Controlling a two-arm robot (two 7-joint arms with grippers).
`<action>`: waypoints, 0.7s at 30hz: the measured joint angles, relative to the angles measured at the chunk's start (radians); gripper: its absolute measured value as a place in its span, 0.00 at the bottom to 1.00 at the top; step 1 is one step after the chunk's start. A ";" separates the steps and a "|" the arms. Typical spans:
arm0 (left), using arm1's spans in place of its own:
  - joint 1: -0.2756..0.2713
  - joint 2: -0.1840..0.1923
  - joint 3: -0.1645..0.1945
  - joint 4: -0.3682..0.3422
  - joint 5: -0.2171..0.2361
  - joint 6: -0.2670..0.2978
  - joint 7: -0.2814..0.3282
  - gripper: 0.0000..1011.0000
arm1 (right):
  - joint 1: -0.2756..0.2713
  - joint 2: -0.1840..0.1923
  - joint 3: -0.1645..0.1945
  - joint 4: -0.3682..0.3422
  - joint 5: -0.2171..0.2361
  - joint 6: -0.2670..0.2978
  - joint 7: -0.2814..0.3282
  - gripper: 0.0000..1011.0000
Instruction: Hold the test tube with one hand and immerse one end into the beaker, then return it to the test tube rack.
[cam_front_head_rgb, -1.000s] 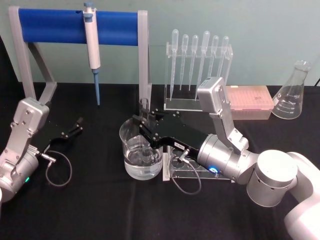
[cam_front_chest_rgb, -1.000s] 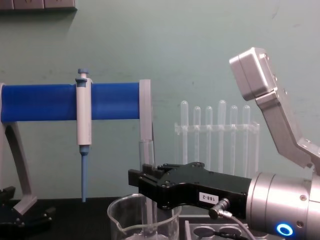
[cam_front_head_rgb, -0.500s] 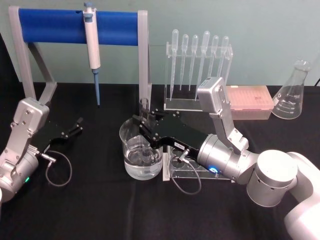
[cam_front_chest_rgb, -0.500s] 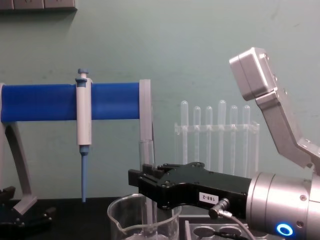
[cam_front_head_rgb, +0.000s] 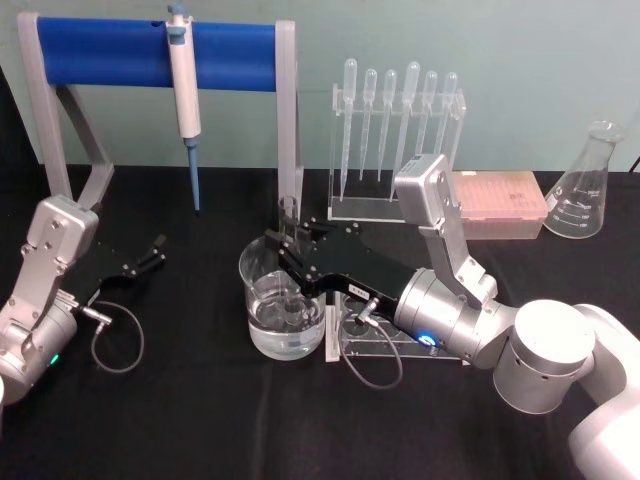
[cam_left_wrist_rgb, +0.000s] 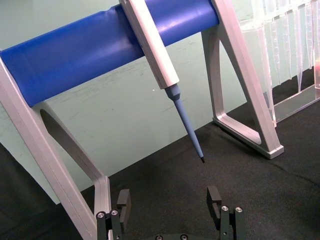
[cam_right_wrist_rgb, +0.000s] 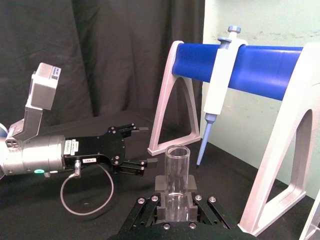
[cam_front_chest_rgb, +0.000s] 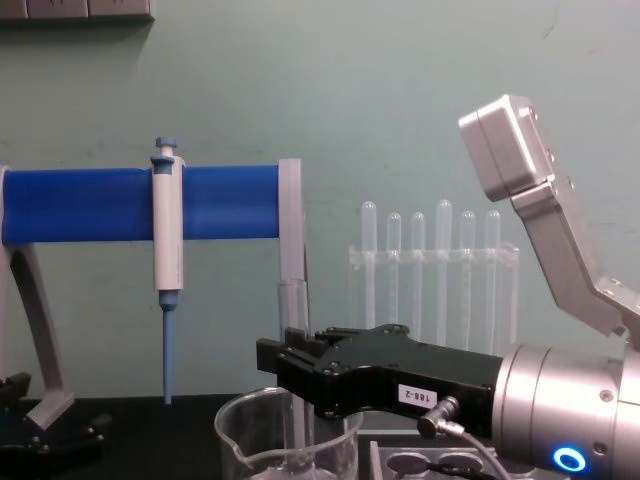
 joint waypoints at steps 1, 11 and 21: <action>0.000 0.000 0.000 0.000 0.000 0.000 0.000 0.99 | 0.000 0.000 0.000 0.000 0.000 0.000 0.000 0.22; 0.000 0.000 0.000 0.000 0.000 0.000 0.000 0.99 | 0.000 0.000 0.000 0.000 0.000 0.000 0.000 0.22; 0.000 0.000 0.000 0.000 0.000 0.000 0.000 0.99 | 0.000 0.000 0.000 0.000 0.000 0.000 0.000 0.22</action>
